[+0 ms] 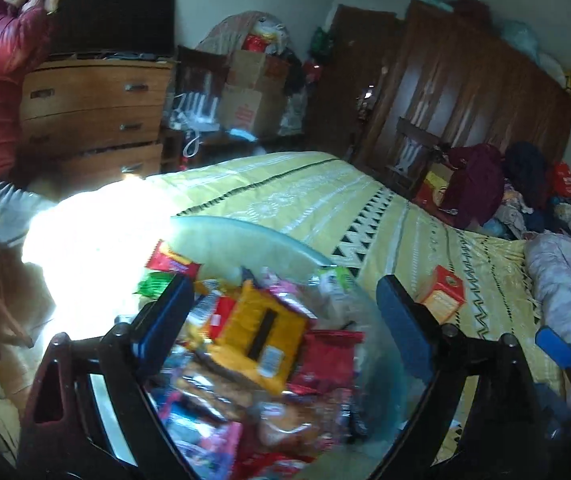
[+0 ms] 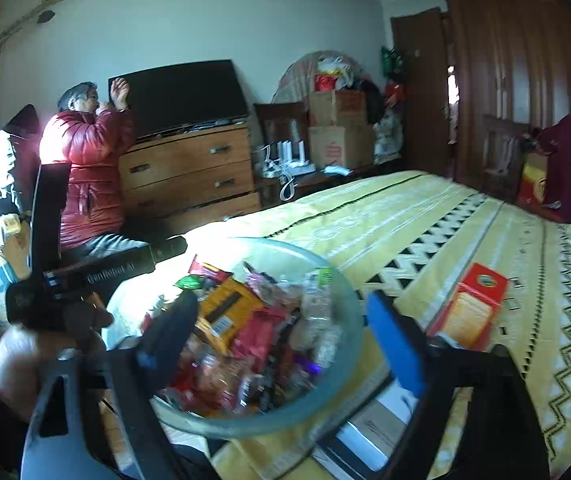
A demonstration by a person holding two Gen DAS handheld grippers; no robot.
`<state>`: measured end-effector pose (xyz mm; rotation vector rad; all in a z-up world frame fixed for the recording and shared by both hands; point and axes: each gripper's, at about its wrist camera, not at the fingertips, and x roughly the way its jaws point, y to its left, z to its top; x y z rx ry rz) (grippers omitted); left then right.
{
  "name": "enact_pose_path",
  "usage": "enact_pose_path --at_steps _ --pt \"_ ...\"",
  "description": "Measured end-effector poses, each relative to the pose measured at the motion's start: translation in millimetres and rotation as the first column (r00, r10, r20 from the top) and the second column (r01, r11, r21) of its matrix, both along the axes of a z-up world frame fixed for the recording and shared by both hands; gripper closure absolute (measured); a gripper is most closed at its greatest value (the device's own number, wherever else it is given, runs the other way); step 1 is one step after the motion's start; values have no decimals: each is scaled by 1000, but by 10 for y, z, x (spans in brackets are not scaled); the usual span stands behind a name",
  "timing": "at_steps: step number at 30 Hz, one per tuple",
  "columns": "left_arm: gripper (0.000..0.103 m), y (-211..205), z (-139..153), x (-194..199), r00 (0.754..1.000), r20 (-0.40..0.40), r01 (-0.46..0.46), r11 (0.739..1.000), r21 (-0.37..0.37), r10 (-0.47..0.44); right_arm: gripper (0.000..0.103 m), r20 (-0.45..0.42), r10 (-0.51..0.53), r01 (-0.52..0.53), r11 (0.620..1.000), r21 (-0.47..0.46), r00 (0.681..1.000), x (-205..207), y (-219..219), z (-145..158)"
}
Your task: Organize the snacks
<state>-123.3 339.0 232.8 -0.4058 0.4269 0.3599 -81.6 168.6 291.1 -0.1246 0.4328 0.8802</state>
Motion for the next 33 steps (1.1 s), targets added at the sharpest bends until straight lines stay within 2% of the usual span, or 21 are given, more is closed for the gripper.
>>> enact_pose_path --at_steps 1,2,4,7,9,10,12,15,17,20,24,26,27,29,31,33 --pt "7 -148 30 37 999 9 39 999 9 -39 0 25 -41 41 999 7 999 -87 -249 -80" --pt "6 -339 65 89 995 17 93 996 14 -93 0 6 -71 71 997 -6 997 -120 -460 -177" --pt "6 -720 95 190 980 14 199 980 22 -199 0 -100 -118 113 992 -62 988 -103 -817 -425" --pt "5 -1367 47 349 934 -19 357 934 22 -357 1 -233 -234 208 969 -131 944 -124 -1482 -894" --pt "5 -1802 -63 462 884 -58 465 885 16 -463 4 -346 -305 269 952 -149 887 -160 -1978 -1207" --pt "5 -2011 -148 529 853 -80 517 856 5 -515 5 -407 -336 302 942 -148 849 -188 -2242 -1356" --pt "6 -2406 -373 680 791 -134 602 798 -8 -598 6 -463 -382 352 923 -154 800 -294 -2630 -1543" --pt "7 -2964 -820 1015 682 -243 701 711 -50 -689 6 -494 -434 413 897 -158 754 -427 -3131 -1703" --pt "18 -3253 -1100 1225 627 -320 734 676 -64 -710 6 -509 -447 441 886 -142 735 -488 -3370 -1752" --pt "23 -3632 -1429 1525 571 -401 751 653 -96 -716 6 -538 -453 471 875 -114 711 -509 -3610 -1793" --pt "23 -4050 -1750 1753 527 -473 759 642 -113 -706 6 -565 -446 495 866 -76 694 -502 -3838 -1828" --pt "21 -4170 -1932 1840 493 -525 766 632 -115 -694 6 -578 -440 503 862 -59 687 -472 -3918 -1848" --pt "22 -4193 -2006 1866 492 -538 765 635 -109 -685 6 -583 -439 508 860 -51 684 -450 -3959 -1867" --pt "23 -4122 -2071 1890 511 -552 745 660 -99 -659 6 -591 -437 517 855 -40 678 -426 -4023 -1902" --pt "22 -3911 -2093 1869 558 -537 702 705 -102 -633 6 -600 -434 524 851 -29 672 -419 -4061 -1925" --pt "21 -3632 -2094 1812 616 -527 646 758 -88 -586 6 -605 -428 523 852 -22 671 -412 -4059 -1972"
